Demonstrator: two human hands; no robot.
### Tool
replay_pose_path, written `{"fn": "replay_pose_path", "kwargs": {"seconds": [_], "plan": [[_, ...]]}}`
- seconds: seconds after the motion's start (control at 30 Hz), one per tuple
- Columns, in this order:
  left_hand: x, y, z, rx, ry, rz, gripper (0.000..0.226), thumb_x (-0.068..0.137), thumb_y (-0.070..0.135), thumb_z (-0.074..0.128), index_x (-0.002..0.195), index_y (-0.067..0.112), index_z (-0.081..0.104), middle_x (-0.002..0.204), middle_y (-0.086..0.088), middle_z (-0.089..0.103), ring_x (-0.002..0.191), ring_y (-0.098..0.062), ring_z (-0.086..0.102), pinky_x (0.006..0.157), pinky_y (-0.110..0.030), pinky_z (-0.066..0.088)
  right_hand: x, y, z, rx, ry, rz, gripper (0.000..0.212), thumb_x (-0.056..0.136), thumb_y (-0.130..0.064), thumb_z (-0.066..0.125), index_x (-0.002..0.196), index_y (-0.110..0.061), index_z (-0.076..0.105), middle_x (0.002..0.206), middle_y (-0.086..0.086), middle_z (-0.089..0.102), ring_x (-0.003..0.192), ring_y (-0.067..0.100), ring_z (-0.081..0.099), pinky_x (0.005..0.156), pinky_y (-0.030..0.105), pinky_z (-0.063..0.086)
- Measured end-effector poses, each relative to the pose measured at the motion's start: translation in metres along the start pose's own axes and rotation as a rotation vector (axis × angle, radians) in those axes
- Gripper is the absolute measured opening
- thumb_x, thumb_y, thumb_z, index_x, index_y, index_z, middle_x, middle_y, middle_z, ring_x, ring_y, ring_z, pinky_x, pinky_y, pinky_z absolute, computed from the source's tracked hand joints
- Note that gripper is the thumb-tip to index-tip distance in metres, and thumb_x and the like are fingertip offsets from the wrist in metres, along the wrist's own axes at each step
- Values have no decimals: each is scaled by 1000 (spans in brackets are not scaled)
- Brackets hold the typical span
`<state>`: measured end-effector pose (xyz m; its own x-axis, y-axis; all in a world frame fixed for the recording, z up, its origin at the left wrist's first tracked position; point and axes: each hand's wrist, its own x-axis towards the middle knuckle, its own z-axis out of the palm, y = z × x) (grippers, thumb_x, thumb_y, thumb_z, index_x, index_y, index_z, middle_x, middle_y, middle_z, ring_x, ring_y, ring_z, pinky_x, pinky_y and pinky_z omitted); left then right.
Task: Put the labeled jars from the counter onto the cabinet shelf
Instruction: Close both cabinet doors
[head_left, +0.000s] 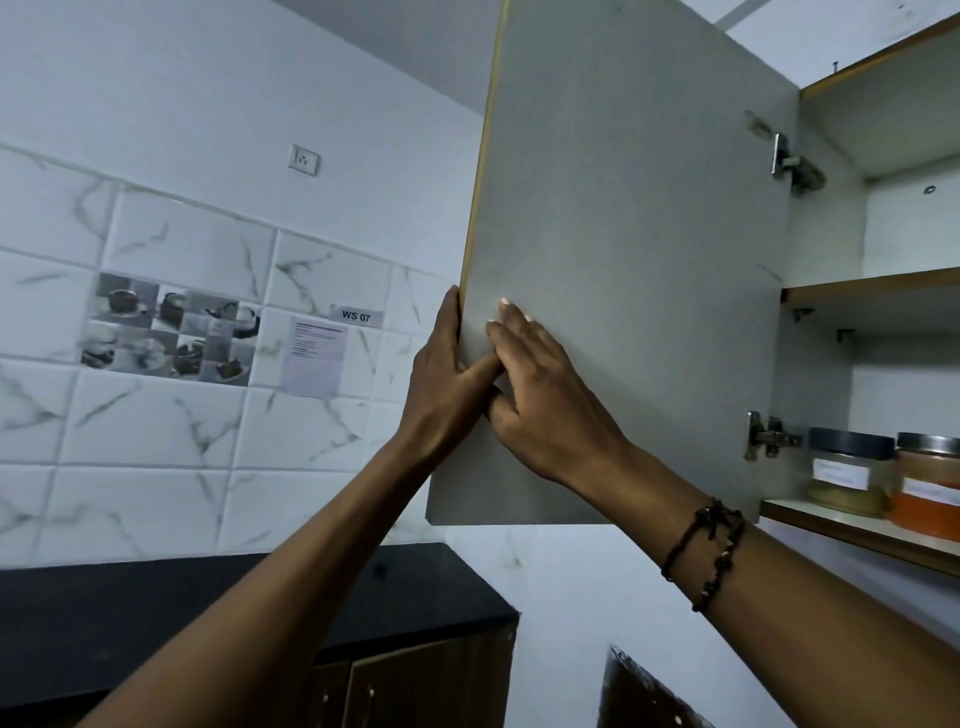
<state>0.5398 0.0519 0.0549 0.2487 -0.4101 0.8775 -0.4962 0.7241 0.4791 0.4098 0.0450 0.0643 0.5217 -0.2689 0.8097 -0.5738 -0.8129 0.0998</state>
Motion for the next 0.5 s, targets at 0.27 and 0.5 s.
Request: {"fn": "replay_pose_path", "kwargs": {"seconds": [0.27, 0.5], "plan": [[-39, 42, 6, -107, -77, 132, 76, 91, 29, 57, 158, 22, 21, 160, 8, 36, 145, -6, 37, 120, -41, 34, -43, -9, -36, 66, 128, -19, 67, 89, -22, 47, 153, -16, 26, 164, -2, 12, 151, 12, 7, 122, 37, 20], [-86, 102, 48, -507, -214, 159, 77, 93, 25, 54, 159, 27, 15, 163, 12, 28, 147, -4, 32, 122, -41, 31, -106, -12, -90, 184, 212, 26, 67, 94, -30, 45, 154, -25, 16, 163, -12, 11, 148, -3, 8, 121, 22, 17]]}}
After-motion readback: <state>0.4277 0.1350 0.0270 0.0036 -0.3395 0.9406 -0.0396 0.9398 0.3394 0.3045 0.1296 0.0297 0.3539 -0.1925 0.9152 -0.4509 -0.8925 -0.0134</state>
